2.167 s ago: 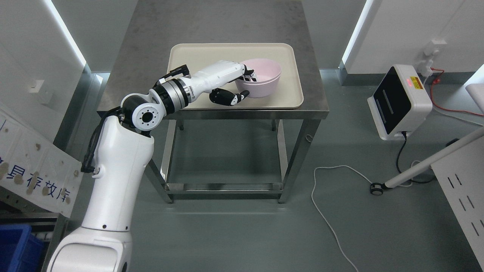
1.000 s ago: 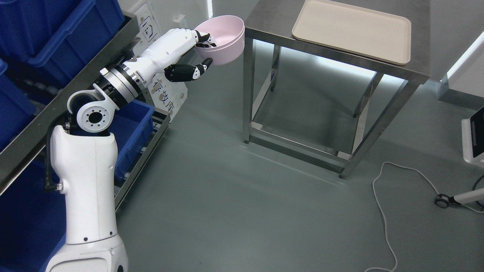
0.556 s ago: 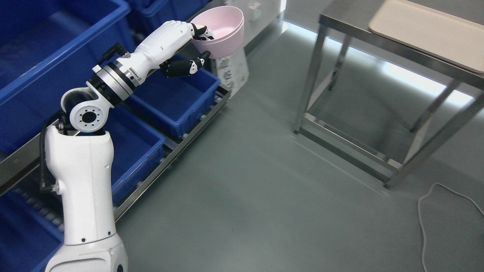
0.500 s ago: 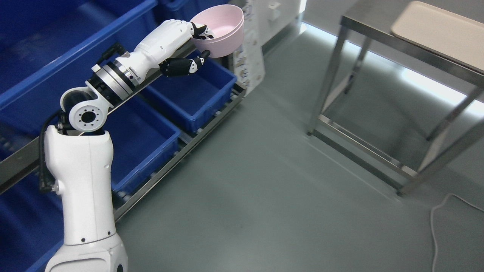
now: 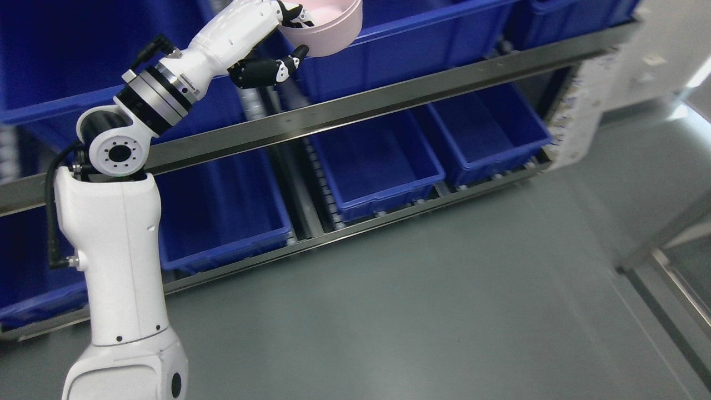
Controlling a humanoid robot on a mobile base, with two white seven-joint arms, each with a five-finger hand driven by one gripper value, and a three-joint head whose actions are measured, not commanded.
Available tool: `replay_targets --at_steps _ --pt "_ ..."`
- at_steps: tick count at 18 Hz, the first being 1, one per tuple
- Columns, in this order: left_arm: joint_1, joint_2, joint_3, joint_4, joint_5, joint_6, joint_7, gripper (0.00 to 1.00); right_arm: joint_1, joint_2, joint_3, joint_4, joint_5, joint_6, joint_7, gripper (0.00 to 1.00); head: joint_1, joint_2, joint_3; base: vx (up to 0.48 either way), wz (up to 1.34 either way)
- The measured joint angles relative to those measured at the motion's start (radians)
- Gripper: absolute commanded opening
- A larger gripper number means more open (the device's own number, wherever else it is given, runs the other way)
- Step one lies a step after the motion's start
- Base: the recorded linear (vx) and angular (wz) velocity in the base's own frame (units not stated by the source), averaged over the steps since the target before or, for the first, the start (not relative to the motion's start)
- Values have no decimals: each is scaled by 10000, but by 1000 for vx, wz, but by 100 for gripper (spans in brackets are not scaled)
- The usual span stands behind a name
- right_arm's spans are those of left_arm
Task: Stack pink IKEA bowls on left shelf middle
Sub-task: 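Lift the stacked bowls and turn toward the blue bin shelf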
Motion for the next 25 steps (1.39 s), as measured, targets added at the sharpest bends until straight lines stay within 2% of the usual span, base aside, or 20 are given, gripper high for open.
replay_targets --at_steps 5,11,25 --pt "-224 0 -37 -48 4 -31 28 1 -1 0 0 0 0 1 0 100 0 -1 0 -69 1027" --pt "-312 0 -109 -77 -7 38 41 1 -2 0 0 0 0 27 0 100 0 -3 0 55 525" --pt "-1035 0 -587 61 -19 524 182 1 -2 0 0 0 0 -9 0 100 0 -3 0 157 -58"
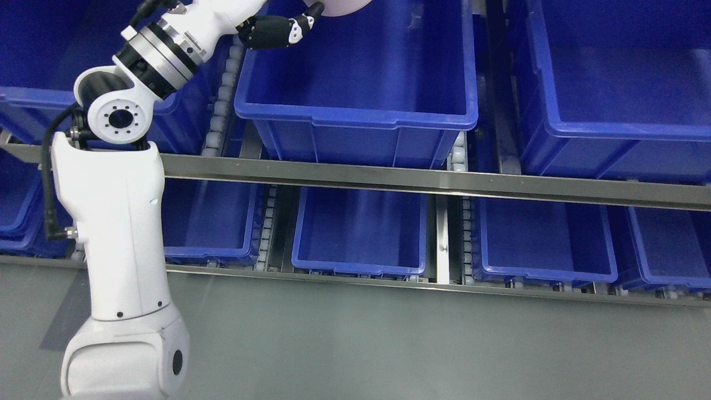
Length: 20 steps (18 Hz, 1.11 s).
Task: Stack pink IKEA bowls on left shelf middle
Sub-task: 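Lift the stacked bowls and turn toward the blue bin shelf, then lower the stacked bowls into the middle blue bin and release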
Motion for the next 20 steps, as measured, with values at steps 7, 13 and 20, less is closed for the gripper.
replay_targets --at_steps 7,13,20 --pt "-280 273 -158 652 -225 349 65 2 0 0 0 0 12 -7 0 100 0 0 0 222 -146" --pt "142 687 -296 1022 -267 515 -206 3 1 0 0 0 290 -54 0 100 0 0 0 103 -82" --pt "476 920 -633 1249 -263 529 -1000 3 1 0 0 0 71 -15 -1 100 0 0 0 35 -36"
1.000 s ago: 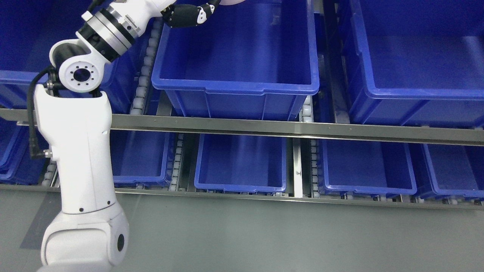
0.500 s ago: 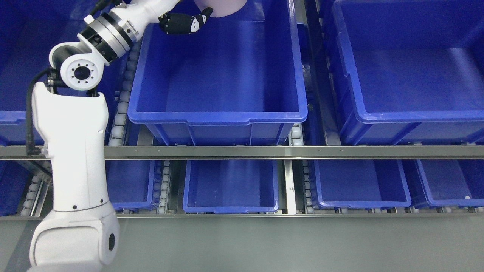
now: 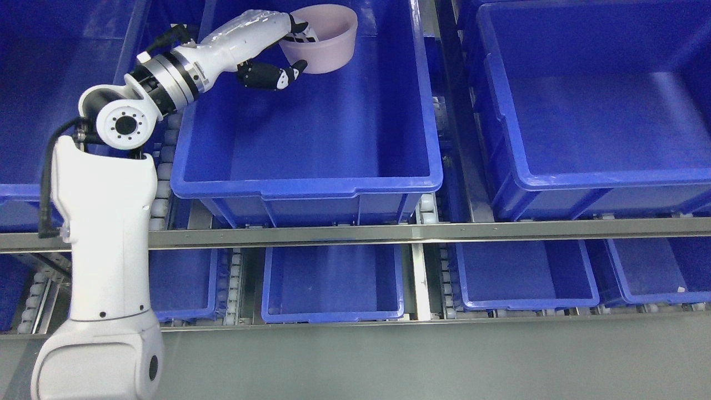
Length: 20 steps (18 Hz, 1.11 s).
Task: Stack pink IKEA bowls on left shelf middle
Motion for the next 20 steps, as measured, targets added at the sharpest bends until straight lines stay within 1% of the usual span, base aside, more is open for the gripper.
replay_targets --at_steps 2,3,4,6,8,9,10,12,16,17,19,20 --pt "112 45 -133 48 -10 2 -114 4 1 0 0 0 -26 2 0 100 0 0 0 0 0" --pt "157 71 -201 73 -21 3 -152 6 0 0 0 0 -36 6 0 100 0 0 0 0 0" --pt "185 82 -249 89 -26 5 -158 12 0 0 0 0 -42 8 0 100 0 0 0 0 0" --pt "234 115 -345 126 -37 43 -171 29 1 0 0 0 -52 10 0 100 0 0 0 0 -15" --pt "257 136 -404 146 -42 43 -170 40 0 0 0 0 -58 12 0 100 0 0 0 0 0" --pt "264 144 -436 156 -41 43 -132 50 0 0 0 0 -61 11 0 100 0 0 0 -1 23" --pt "270 150 -458 165 -38 44 -103 61 0 0 0 0 -63 12 0 100 0 0 0 -1 23" --pt "273 149 -498 180 -16 71 -68 73 0 0 0 0 -65 11 0 100 0 0 0 0 0" --pt "276 -68 -444 187 35 11 29 87 0 0 0 0 -68 13 0 100 0 0 0 0 0" --pt "276 -159 -375 188 65 -7 189 89 0 0 0 0 -69 13 0 100 0 0 0 0 0" --pt "274 -286 -286 195 285 -14 662 91 0 0 0 0 -70 15 0 100 0 0 0 0 0" --pt "274 -341 -281 201 557 -33 998 99 0 0 0 0 -70 15 0 100 0 0 0 0 0"
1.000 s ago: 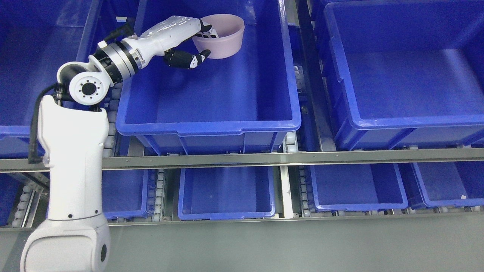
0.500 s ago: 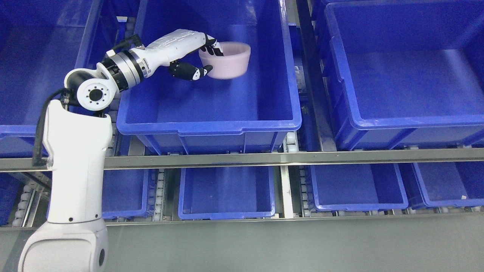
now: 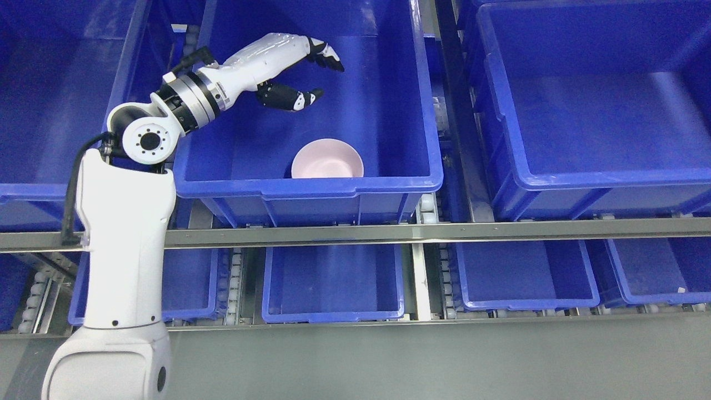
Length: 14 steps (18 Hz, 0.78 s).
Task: Stack pink IKEA bowls on left shelf middle
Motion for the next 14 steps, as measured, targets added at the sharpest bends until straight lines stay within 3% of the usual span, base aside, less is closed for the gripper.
replay_targets --at_steps 2,8,10,14 --pt "22 -119 -177 35 978 423 1313 100 0 0 0 0 0 1 0 100 0 0 0 0 0" --pt "238 -352 -1230 160 4664 2625 6891 100 0 0 0 0 -1 40 0 100 0 0 0 0 0" --pt "280 -395 -1341 171 5339 2955 7795 100 0 0 0 0 -1 46 0 100 0 0 0 0 0" --pt "530 -457 -1148 -90 6080 4186 8304 100 -1 0 0 0 557 12 0 100 0 0 0 0 0"
